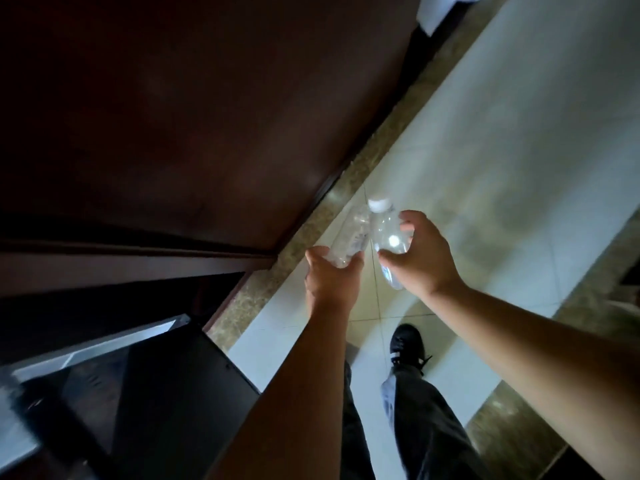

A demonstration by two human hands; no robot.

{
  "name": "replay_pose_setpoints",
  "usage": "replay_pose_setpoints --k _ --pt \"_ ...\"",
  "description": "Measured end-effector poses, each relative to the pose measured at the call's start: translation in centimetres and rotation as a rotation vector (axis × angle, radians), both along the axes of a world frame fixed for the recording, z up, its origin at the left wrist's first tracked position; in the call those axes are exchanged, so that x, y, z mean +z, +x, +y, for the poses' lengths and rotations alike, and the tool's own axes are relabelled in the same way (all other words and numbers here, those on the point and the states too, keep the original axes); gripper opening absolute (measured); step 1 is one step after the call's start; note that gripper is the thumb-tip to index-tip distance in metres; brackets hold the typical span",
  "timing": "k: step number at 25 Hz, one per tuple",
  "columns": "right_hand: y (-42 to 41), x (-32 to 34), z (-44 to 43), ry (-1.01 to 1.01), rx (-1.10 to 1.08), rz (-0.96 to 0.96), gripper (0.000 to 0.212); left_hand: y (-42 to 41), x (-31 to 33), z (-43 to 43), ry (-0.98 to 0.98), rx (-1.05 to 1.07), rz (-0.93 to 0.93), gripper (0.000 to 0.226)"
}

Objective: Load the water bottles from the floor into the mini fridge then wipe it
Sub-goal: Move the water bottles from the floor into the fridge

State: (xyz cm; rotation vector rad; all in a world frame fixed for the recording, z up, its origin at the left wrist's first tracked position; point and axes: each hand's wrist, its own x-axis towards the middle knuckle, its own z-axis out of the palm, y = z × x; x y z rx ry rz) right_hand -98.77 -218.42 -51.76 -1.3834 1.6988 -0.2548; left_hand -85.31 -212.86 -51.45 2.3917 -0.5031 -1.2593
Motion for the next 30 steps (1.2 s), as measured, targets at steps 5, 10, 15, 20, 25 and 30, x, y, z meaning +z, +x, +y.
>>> replay_pose_setpoints --k 5,10,15,20,25,30 --pt "1.2 16.5 5.2 -0.181 0.265 0.025 0.066 2.4 16.7 6.5 -0.154 0.059 -0.034 0.049" --pt "7.5 25.8 15.3 -0.273 0.361 -0.046 0.064 9.3 26.1 17.3 -0.262 0.112 -0.070 0.052" --pt "16.0 30.3 30.2 -0.345 0.421 -0.186 0.059 16.5 30.6 32.7 -0.409 0.250 -0.104 0.057" --pt "24.2 32.4 44.4 -0.286 0.531 -0.264 0.060 24.0 31.5 49.0 -0.407 0.471 -0.144 0.060" --pt "30.9 27.8 52.7 -0.121 0.671 -0.308 0.066 30.1 26.5 57.9 -0.286 0.623 -0.220 0.061" --pt "36.7 17.9 53.7 -0.013 0.730 -0.269 0.069 34.7 16.5 61.2 -0.174 0.631 -0.351 0.060"
